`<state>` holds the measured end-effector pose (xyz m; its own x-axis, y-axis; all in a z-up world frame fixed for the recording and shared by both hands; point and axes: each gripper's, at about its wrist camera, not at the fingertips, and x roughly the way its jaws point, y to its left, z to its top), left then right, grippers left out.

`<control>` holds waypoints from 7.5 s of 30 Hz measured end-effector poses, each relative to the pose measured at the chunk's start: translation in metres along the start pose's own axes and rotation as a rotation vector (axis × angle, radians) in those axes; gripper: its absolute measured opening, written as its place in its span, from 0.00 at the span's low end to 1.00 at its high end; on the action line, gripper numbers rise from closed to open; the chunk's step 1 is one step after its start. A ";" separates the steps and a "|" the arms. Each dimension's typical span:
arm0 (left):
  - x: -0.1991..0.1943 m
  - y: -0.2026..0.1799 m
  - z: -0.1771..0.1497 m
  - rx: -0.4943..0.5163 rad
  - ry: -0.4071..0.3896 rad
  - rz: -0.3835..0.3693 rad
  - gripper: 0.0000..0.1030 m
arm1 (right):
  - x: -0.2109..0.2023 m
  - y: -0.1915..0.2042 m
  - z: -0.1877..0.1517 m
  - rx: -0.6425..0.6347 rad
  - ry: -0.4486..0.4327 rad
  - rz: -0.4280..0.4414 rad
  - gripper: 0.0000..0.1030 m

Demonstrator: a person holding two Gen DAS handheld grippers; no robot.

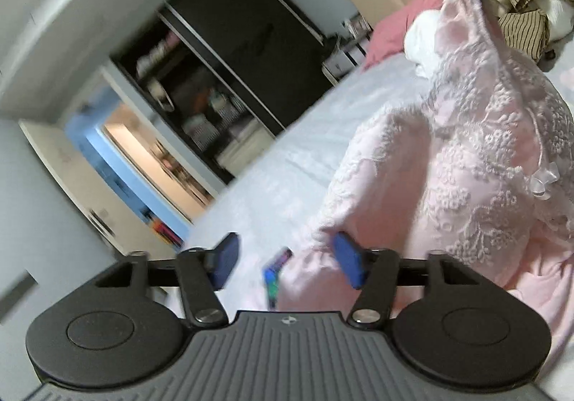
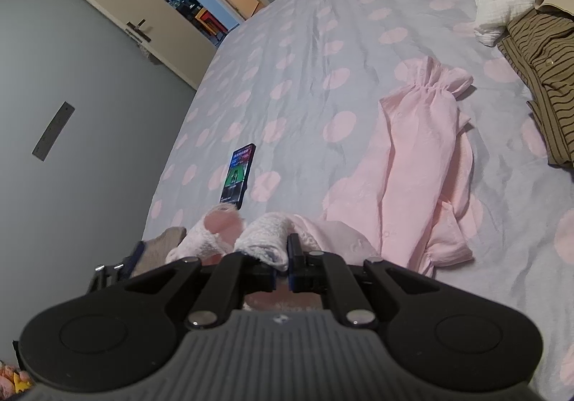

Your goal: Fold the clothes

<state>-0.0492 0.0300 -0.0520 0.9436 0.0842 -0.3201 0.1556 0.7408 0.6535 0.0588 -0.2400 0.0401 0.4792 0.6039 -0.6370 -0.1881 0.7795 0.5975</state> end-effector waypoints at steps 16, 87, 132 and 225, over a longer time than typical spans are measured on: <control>0.008 0.006 -0.012 0.041 0.022 -0.231 0.66 | -0.017 0.014 -0.016 -0.233 0.034 -0.027 0.08; -0.135 -0.102 -0.156 0.904 -0.194 -0.812 0.26 | 0.004 -0.009 -0.240 -1.743 0.417 0.017 0.50; -0.137 0.044 -0.043 0.398 -0.189 -0.716 0.03 | -0.049 0.060 -0.180 -1.585 0.000 -0.197 0.04; 0.249 0.144 0.044 -0.466 0.345 -0.558 0.30 | 0.105 -0.065 0.115 -0.846 -0.032 -0.427 0.27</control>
<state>0.2206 0.1286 -0.0070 0.6078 -0.2358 -0.7583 0.3677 0.9299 0.0056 0.2202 -0.2462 -0.0091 0.6723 0.2447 -0.6987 -0.5445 0.8029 -0.2426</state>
